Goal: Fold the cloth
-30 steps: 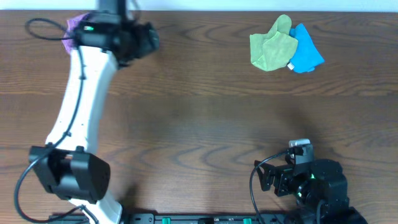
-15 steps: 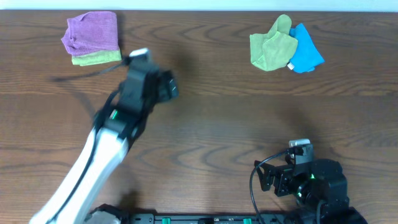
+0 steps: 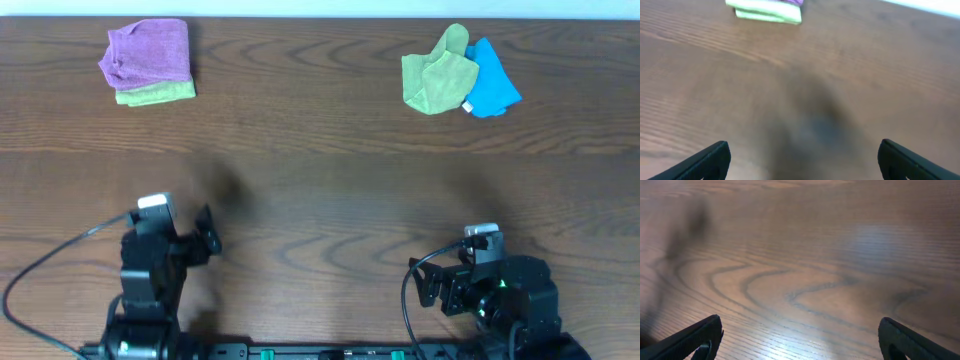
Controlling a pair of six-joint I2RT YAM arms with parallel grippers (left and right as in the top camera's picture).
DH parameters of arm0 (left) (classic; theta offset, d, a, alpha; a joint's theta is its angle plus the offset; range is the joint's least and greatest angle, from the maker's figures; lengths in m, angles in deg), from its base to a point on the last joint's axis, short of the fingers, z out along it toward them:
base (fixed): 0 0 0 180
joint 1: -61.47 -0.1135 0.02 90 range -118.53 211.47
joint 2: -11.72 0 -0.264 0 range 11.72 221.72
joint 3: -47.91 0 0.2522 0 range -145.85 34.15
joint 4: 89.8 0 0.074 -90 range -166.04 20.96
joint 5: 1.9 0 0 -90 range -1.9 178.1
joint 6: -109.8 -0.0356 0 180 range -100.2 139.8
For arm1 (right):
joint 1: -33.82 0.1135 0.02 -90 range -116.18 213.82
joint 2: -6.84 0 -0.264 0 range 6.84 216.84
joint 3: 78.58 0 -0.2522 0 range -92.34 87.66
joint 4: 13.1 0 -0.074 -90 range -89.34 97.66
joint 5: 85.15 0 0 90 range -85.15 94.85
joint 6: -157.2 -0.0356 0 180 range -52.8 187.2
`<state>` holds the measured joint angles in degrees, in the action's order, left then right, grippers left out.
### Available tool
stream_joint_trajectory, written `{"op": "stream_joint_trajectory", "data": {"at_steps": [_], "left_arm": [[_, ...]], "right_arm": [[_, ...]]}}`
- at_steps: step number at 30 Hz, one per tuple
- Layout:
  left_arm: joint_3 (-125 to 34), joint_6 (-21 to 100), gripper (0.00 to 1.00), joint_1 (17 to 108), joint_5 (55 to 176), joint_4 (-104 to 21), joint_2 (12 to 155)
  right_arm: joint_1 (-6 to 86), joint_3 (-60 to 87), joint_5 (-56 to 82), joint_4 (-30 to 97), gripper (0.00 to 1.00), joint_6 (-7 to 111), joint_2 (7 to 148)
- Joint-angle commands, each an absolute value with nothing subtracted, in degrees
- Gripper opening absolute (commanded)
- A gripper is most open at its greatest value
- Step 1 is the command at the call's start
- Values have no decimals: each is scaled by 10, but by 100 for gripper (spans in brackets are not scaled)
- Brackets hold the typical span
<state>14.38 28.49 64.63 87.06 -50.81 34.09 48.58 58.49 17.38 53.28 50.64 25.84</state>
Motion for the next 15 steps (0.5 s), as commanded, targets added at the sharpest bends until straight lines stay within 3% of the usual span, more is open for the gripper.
{"op": "stream_joint_trajectory", "data": {"at_steps": [1,15], "left_arm": [[170,187,95,640,919,-488,293],[218,120,95,639,889,-350,149]], "right_arm": [[480,586,171,532,99,499,255],[480,586,171,532,99,499,255]]}}
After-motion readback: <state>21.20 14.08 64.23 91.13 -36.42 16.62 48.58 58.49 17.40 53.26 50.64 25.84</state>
